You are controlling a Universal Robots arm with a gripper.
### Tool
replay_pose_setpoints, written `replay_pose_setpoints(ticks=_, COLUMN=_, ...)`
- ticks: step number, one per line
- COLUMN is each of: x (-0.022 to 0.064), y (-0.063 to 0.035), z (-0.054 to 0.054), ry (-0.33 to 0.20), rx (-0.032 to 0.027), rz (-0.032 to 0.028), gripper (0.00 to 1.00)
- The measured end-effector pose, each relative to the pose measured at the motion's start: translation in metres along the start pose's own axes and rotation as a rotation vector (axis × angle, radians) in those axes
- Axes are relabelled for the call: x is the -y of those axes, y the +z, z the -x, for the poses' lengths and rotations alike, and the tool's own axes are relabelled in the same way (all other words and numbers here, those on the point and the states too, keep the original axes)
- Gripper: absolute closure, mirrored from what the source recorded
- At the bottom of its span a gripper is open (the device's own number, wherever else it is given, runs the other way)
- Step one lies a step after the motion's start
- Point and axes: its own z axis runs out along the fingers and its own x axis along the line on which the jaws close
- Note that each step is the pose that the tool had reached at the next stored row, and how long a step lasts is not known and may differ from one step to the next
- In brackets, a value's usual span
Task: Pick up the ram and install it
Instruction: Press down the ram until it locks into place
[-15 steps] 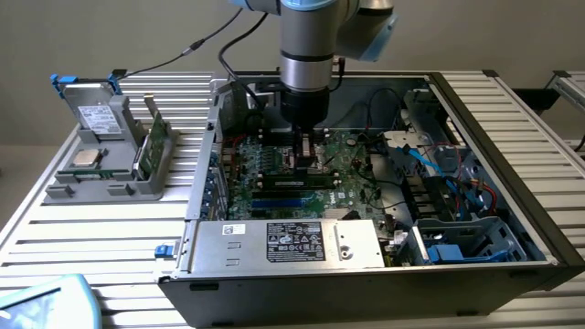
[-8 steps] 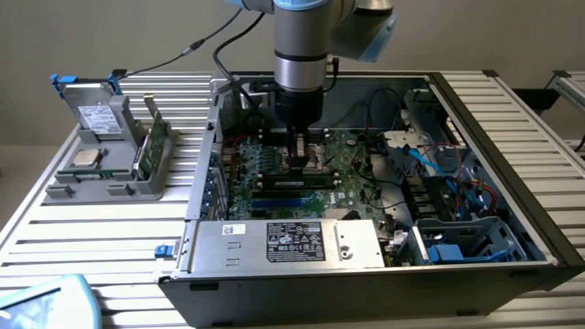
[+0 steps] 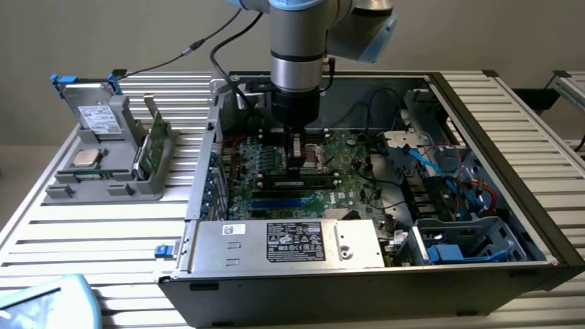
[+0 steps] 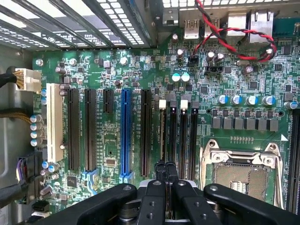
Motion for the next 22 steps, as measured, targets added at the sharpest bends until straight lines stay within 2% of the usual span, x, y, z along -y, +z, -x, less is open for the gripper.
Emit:
replay_pose_setpoints(ticks=3, x=-0.0001, y=0.0015, z=0.000, ry=0.000, rx=-0.0003, rz=-0.0028, gripper=0.89)
replay_pose_setpoints(ticks=8, x=-0.0002, y=0.0012, z=0.000, ry=0.001, rx=0.0007, rz=-0.0035, gripper=0.89)
replay_pose_setpoints(ticks=10, x=0.0000, y=-0.0013, z=0.000, ry=0.001, rx=0.0031, rz=-0.0048, gripper=0.89)
replay_pose_setpoints(ticks=12, x=-0.0003, y=-0.0056, z=-0.001, ry=0.001, rx=0.0008, rz=-0.0032, gripper=0.89)
replay_pose_setpoints(ticks=17, x=-0.0001, y=-0.0157, z=-0.002, ry=0.000, rx=0.0009, rz=-0.0028, gripper=0.89)
replay_pose_setpoints(ticks=19, x=0.0021, y=-0.0199, z=-0.003, ry=0.000, rx=0.0008, rz=0.0008, gripper=0.89)
replay_pose_setpoints(ticks=22, x=0.0080, y=-0.0249, z=-0.004, ry=-0.002, rx=0.0008, rz=0.0106, gripper=0.89)
